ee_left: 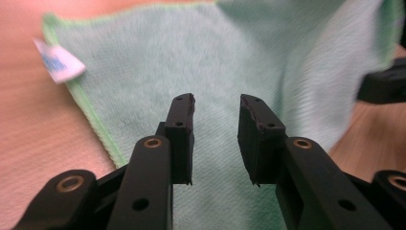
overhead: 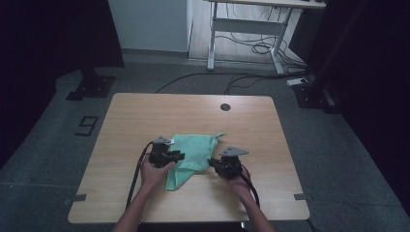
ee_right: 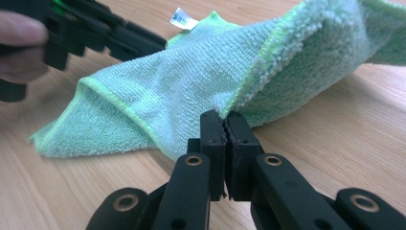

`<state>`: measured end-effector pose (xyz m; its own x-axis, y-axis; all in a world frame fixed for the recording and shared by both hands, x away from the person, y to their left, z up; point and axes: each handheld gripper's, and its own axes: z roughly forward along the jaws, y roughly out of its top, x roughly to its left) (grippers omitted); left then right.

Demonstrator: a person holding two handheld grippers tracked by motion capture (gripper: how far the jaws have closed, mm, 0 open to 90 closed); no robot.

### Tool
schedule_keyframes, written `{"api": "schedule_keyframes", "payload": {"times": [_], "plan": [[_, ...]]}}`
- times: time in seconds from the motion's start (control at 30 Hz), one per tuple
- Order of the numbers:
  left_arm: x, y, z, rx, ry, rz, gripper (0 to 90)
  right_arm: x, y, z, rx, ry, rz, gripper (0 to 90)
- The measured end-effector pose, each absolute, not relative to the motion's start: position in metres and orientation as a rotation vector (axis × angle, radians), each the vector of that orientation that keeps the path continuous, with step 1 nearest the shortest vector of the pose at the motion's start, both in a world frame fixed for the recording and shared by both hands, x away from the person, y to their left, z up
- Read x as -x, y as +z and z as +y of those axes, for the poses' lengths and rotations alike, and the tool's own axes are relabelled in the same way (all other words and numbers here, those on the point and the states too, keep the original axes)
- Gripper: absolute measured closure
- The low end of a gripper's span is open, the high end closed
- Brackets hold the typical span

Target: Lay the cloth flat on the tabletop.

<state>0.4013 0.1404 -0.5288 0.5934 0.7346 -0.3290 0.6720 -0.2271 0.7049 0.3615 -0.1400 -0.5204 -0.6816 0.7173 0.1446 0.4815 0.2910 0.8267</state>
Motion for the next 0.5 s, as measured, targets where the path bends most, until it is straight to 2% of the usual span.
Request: {"api": "schedule_keyframes", "payload": {"times": [0.2,0.5], "plan": [[-0.404,-0.54,0.131,-2.035,0.105,1.142,67.0,-0.358,-0.515,-0.15,-1.101,1.364,2.293,86.7],[-0.401,-0.539,0.125,-2.075,0.165,1.145,68.1,-0.341,-0.511,-0.179,-1.165,1.357,2.276,86.6]]}}
